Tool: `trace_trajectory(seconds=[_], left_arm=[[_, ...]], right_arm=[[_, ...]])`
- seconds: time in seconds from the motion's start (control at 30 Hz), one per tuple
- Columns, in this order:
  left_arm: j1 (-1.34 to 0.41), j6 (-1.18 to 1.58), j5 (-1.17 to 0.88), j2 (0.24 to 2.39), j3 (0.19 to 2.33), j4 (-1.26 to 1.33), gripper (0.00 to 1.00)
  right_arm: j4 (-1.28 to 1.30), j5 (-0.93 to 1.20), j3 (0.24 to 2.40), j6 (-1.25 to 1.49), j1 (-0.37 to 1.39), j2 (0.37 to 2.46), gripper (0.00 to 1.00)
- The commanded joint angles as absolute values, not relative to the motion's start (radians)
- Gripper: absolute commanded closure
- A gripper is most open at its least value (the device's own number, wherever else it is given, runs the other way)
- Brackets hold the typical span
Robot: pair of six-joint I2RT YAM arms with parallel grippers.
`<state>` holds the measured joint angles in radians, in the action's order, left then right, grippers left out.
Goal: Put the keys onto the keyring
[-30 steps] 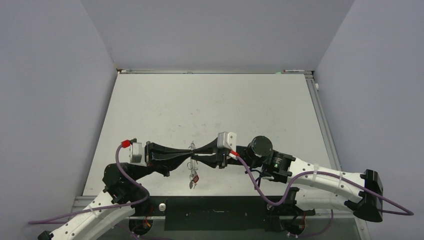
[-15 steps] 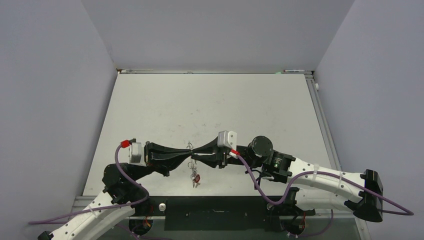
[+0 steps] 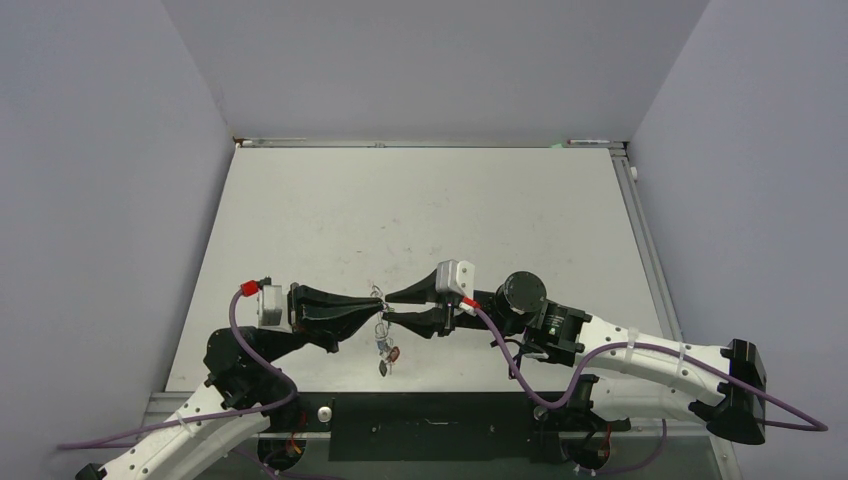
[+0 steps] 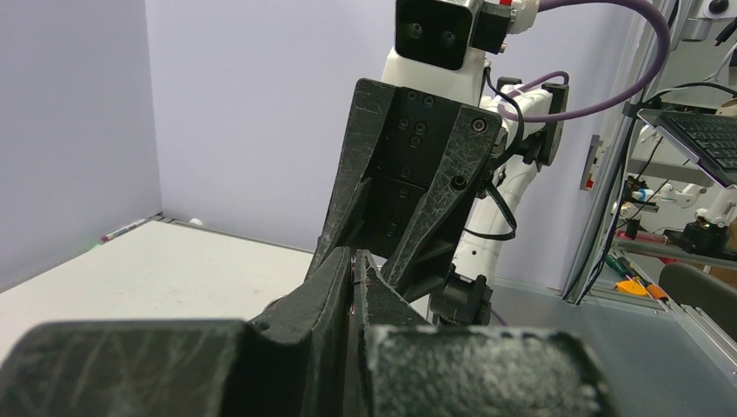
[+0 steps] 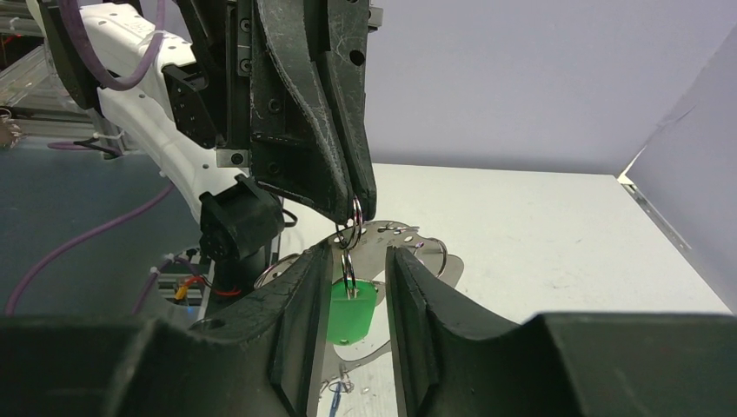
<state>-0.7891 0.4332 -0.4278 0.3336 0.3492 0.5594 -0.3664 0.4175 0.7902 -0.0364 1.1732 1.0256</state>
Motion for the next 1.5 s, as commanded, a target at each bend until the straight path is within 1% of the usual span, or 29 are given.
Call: trace_trajectory(seconds=[0.0, 0.27, 0.57, 0.67, 0.73, 0.77, 1.0, 1.1, 1.13, 1.27, 1.33, 1.4, 1.47], left_arm=[[-0.788, 0.421, -0.4, 0.317, 0.36, 0.588, 1.0], [-0.788, 0.42, -0.402, 0.325, 0.362, 0.586, 1.0], [-0.789, 0.423, -0.402, 0.326, 0.359, 0.589, 1.0], [-0.789, 0.428, -0.404, 0.328, 0.356, 0.599, 1.0], [-0.789, 0.429, -0.405, 0.329, 0.354, 0.606, 1.0], [-0.79, 0.431, -0.406, 0.328, 0.353, 0.608, 1.0], [-0.79, 0.419, -0.401, 0.311, 0.353, 0.593, 1.0], [-0.79, 0.408, -0.386, 0.29, 0.351, 0.575, 0.89], [-0.79, 0.405, -0.384, 0.282, 0.352, 0.567, 0.83], [-0.79, 0.366, -0.384, 0.247, 0.376, 0.477, 0.48], [-0.79, 0.332, -0.383, 0.221, 0.401, 0.396, 0.36], [-0.79, 0.292, -0.381, 0.189, 0.434, 0.305, 0.29], [-0.79, 0.231, -0.374, 0.157, 0.476, 0.186, 0.25]], right_arm=[[-0.446, 0.449, 0.825, -0.021, 1.179, 1.012, 0.7], [-0.445, 0.401, 0.835, -0.011, 1.179, 1.022, 0.73], [-0.438, 0.391, 0.844, -0.016, 1.179, 1.05, 0.8], [-0.438, 0.395, 0.844, -0.018, 1.18, 1.06, 0.85], [-0.438, 0.402, 0.845, -0.02, 1.179, 1.07, 0.92], [-0.44, 0.405, 0.846, -0.019, 1.179, 1.075, 0.94], [-0.444, 0.393, 0.845, -0.038, 1.178, 1.076, 0.95], [-0.423, 0.388, 0.848, -0.06, 1.175, 1.067, 0.95], [-0.41, 0.39, 0.852, -0.068, 1.174, 1.065, 0.95], [-0.32, 0.405, 0.887, -0.117, 1.165, 1.065, 0.95], [-0.268, 0.415, 0.907, -0.144, 1.157, 1.062, 0.95], [-0.215, 0.425, 0.927, -0.166, 1.149, 1.06, 0.95], [-0.168, 0.434, 0.941, -0.187, 1.137, 1.057, 0.95]])
